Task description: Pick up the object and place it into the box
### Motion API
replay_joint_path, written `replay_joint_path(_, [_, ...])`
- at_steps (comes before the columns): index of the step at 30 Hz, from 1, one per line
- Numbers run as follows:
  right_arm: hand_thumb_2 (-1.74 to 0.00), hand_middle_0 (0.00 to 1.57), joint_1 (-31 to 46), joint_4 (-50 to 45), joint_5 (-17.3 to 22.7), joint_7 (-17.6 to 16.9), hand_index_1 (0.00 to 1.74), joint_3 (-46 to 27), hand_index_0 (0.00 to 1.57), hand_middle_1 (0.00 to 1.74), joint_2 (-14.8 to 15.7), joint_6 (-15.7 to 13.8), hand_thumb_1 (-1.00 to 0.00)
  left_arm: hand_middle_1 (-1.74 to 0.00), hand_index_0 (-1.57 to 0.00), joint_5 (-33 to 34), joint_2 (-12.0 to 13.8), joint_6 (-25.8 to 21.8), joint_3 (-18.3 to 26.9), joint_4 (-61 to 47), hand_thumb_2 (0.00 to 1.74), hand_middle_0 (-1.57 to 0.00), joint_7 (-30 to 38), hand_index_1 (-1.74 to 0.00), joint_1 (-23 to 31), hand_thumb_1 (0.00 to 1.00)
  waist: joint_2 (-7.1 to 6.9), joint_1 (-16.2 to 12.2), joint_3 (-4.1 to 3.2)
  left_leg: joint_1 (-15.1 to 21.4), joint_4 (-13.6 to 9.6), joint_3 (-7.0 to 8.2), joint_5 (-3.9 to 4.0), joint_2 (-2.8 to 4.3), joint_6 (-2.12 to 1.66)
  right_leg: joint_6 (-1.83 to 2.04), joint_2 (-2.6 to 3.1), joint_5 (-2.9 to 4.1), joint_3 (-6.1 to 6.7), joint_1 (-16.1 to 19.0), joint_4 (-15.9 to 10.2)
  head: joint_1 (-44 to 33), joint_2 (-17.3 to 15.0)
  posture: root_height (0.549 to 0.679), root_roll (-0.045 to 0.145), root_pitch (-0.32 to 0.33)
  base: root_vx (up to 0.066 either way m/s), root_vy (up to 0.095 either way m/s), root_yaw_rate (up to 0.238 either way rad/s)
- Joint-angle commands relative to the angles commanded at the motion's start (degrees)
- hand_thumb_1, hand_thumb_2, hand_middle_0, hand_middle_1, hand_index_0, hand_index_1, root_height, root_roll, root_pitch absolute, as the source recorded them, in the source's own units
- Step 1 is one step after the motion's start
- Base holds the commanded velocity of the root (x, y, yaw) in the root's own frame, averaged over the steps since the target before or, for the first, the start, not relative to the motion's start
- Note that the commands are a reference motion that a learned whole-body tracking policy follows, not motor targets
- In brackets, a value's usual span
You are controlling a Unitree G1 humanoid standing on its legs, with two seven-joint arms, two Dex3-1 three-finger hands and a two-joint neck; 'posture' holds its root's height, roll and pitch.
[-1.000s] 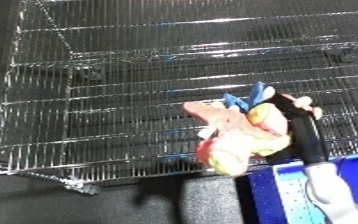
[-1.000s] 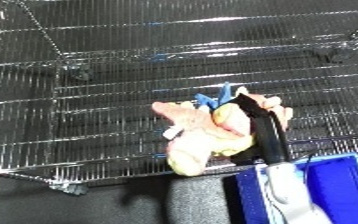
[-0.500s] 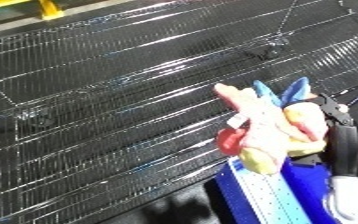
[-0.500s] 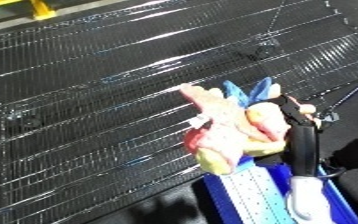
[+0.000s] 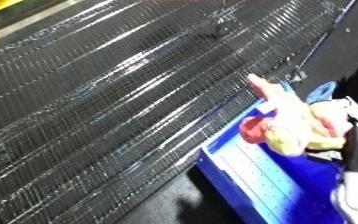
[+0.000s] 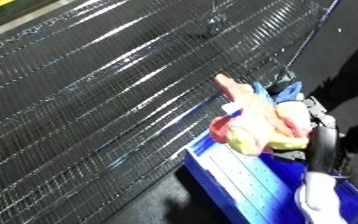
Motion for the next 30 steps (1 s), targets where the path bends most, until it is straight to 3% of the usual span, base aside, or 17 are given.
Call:
replay_joint_path(8, [-0.87,0.79,-0.27,4.38,3.28,-1.58,0.87,-1.54,0.79,0.87,0.68,-1.6,-0.5,-1.74,-1.57,-0.44,0.36,-0.45,-0.96,0.47,1.74,-1.57,-0.6,-1.74,-0.1,1.0,1.71,-1.8,-0.17,0.6,-1.39,1.17,0.43,-0.11,-0.16,-0.04,0.05,0.19,0.58,-0.03,-1.16,1.22,-0.19,0.641,0.104,-0.187,-0.011,0.009,-0.073])
replay_joint_path(18, [0.0,0.0,-0.13,8.19,4.08,-2.67,0.0,-2.42,0.0,0.0,1.18,-1.7,0.0,-1.74,-1.57,-0.17,0.93,-0.5,-0.44,1.11,1.74,-1.57,-0.94,-1.74,0.51,1.0,2.24,-1.57,-0.38,0.68,-2.13,1.42,0.64,-0.13,-0.25,-0.04,0.2,0.07,0.47,0.03,-1.74,2.78,-1.59,0.643,0.104,-0.179,-0.002,-0.008,-0.009])
replay_joint_path(30, [0.0,0.0,0.29,9.43,4.98,-2.4,0.0,-2.26,0.0,0.0,2.34,-2.29,0.0,-1.74,-1.57,0.13,1.4,-0.14,0.44,0.49,1.74,-1.57,-1.27,-1.74,1.38,1.0,1.4,-0.17,-0.54,0.51,-2.86,1.34,1.2,0.25,-0.45,0.19,0.3,0.23,0.14,0.06,-2.42,3.23,-2.41,0.643,0.101,-0.174,0.005,-0.016,0.017])
